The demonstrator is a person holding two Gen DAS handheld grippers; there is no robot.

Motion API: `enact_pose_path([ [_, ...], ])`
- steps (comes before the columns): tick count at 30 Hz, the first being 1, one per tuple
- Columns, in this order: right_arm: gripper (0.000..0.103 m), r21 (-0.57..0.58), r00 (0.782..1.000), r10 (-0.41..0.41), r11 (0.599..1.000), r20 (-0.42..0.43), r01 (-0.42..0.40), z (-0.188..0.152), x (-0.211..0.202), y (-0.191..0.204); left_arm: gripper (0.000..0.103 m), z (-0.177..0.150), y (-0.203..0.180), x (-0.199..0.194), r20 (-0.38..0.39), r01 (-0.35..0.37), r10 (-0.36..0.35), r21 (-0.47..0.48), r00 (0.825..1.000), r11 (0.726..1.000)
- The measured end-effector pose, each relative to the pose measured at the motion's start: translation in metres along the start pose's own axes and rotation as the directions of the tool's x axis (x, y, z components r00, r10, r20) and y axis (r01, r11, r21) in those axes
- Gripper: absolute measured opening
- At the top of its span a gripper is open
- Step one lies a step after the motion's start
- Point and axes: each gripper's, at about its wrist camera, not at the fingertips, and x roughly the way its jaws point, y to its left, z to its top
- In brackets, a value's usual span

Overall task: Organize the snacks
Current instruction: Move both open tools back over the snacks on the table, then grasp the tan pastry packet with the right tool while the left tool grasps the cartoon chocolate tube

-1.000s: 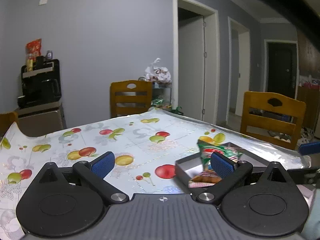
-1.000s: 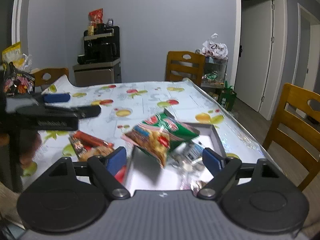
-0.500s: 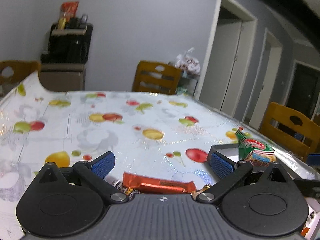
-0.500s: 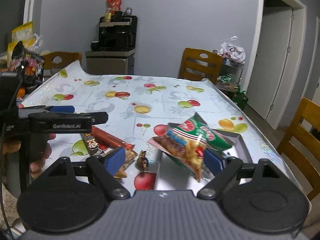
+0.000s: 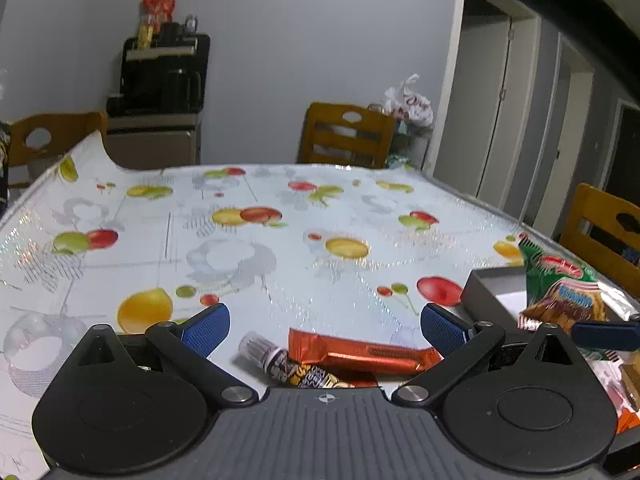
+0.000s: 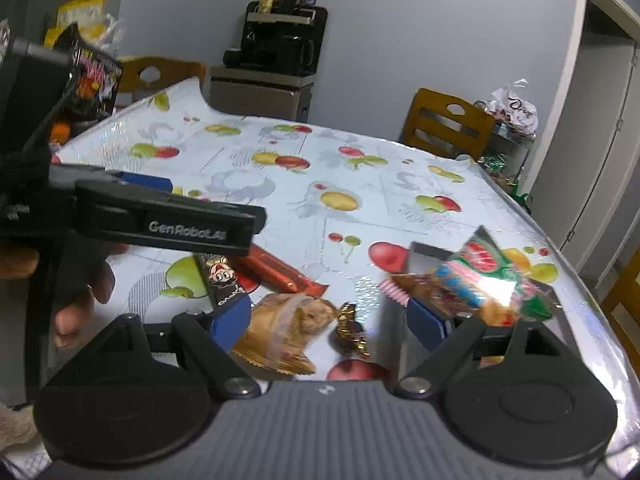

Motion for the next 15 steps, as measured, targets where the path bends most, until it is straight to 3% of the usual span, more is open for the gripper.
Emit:
enact_pose_path([
  [6,0.076,0.06,0.998,0.037,0.998,-0.043,-0.034,-0.003,0.03,0.009,0.103,-0.005,0.002,0.011,-0.047,-0.007,0.007,-0.001,0.999,1.0],
  [10,0.058,0.072,0.997,0.045,0.997,-0.062,-0.04,-0.006,0.043,0.014,0.103,-0.006,0.002,0.014,-0.067,-0.008,0.008,0.003,0.998,1.0],
  [15,0.049,0.099,0.993,0.075,0.993,-0.091,-0.066,-0.01,0.051,0.014,0.103,-0.008,0.002,0.017,-0.085,-0.005,0.005,0.008,0.996,1.0],
])
